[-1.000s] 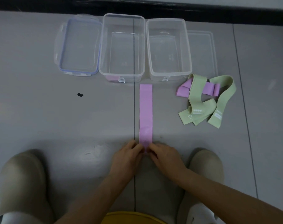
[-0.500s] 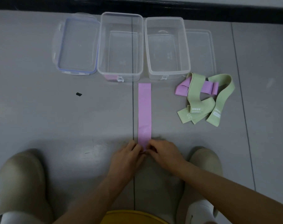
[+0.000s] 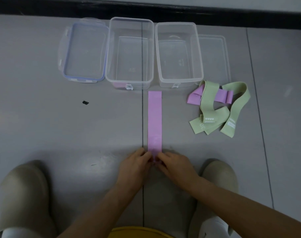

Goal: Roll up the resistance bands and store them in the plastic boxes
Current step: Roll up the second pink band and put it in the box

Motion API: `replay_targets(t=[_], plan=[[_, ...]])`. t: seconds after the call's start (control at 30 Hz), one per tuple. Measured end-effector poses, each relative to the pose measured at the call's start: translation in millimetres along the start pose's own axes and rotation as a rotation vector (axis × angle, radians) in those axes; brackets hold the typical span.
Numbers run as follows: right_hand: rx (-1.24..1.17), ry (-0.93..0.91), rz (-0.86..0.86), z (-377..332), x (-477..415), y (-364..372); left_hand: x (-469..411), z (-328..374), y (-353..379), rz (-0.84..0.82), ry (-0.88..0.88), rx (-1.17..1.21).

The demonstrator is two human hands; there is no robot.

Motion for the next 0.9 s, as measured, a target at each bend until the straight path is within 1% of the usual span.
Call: replay_targets(t=[0.13, 0.27, 0.33, 0.43, 0.53, 0.67, 0.8, 0.9], plan=[[0.011, -0.027, 0.003, -1, -2, -1, -4, 0, -1, -0.001, -0.025, -0.001], [-0.017, 0.026, 0.008, 2, -3, 0, -5, 1, -3, 0.031, -0.031, 0.045], [-0.098, 0.086, -0.039, 6, -4, 0, -2, 2, -2, 0.043, -0.016, 0.043], [-0.190, 0.159, -0.030, 13, -5, -3, 0, 2, -2, 0.059, 0.001, 0.014], [-0.181, 0.160, -0.052, 12, -6, 1, 0, 3, -2, 0.064, 0.023, -0.024], [-0.193, 0.212, -0.067, 17, -9, 5, 2, 7, -5, 0.091, 0.061, -0.059], [-0.227, 0.282, -0.072, 21, -10, 7, 1, 11, -9, 0.126, 0.156, -0.088], [-0.221, 0.261, -0.051, 17, -7, 6, -3, 10, -12, 0.104, 0.170, -0.096]])
Point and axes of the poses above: each hand's wrist, its own x-axis away from the middle knuckle, its own y-axis out of the palm, z = x × y, the point moved 9 cm from there along -x, towards the middle knuckle, and after that the axes turned 14 degrees about y, right-handed, at the moved point
